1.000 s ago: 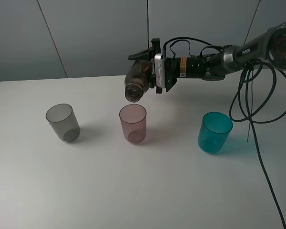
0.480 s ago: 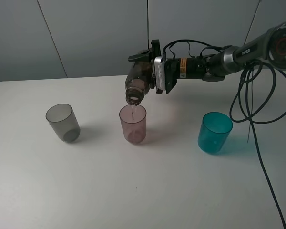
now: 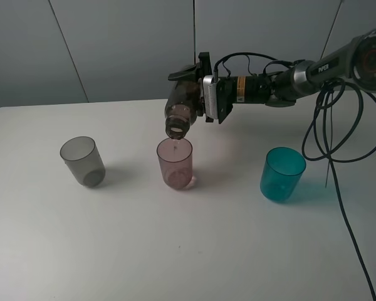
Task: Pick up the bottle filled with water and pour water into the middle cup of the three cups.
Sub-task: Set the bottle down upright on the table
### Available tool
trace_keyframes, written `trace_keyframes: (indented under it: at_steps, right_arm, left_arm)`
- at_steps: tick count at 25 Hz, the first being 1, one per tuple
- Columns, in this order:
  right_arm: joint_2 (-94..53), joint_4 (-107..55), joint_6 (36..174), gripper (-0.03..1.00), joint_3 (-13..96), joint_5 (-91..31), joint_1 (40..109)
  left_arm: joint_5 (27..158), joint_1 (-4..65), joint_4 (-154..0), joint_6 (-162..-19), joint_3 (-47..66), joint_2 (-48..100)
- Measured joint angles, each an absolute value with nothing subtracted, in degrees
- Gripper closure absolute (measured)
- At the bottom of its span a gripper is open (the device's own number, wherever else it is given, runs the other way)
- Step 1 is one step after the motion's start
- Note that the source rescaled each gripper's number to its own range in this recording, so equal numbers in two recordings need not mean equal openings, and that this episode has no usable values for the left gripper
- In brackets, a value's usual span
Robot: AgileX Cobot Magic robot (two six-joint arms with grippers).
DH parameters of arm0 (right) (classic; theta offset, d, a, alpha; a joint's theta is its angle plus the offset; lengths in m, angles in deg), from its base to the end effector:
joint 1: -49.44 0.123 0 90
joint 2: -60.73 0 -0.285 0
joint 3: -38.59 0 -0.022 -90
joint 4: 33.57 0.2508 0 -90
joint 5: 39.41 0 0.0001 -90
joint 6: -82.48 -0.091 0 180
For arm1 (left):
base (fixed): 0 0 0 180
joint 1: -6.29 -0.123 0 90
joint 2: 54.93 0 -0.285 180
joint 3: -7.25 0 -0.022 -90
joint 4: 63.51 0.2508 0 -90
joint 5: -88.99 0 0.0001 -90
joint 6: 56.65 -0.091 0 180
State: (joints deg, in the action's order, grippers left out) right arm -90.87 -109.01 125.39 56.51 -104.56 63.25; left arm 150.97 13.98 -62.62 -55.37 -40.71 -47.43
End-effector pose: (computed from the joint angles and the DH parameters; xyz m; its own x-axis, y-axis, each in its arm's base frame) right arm 0.4561 0.1944 0.0898 0.9688 -0.2449 -0.0384 -0.0676 -0.1122 -0.9914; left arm -0.0075 0.0023 0.2785 -0.4584 0.0467 -0.8875 0.1149 0.9934 -0.0070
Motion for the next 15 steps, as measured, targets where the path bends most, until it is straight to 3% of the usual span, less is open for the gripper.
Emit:
trace_keyframes:
  at_steps: [15]
  right_arm:
    - [-90.87,-109.01,127.3,0.91,56.99,-104.56,63.25]
  left_arm:
    - [150.97,13.98,-62.62,-55.37,-40.71,-47.43]
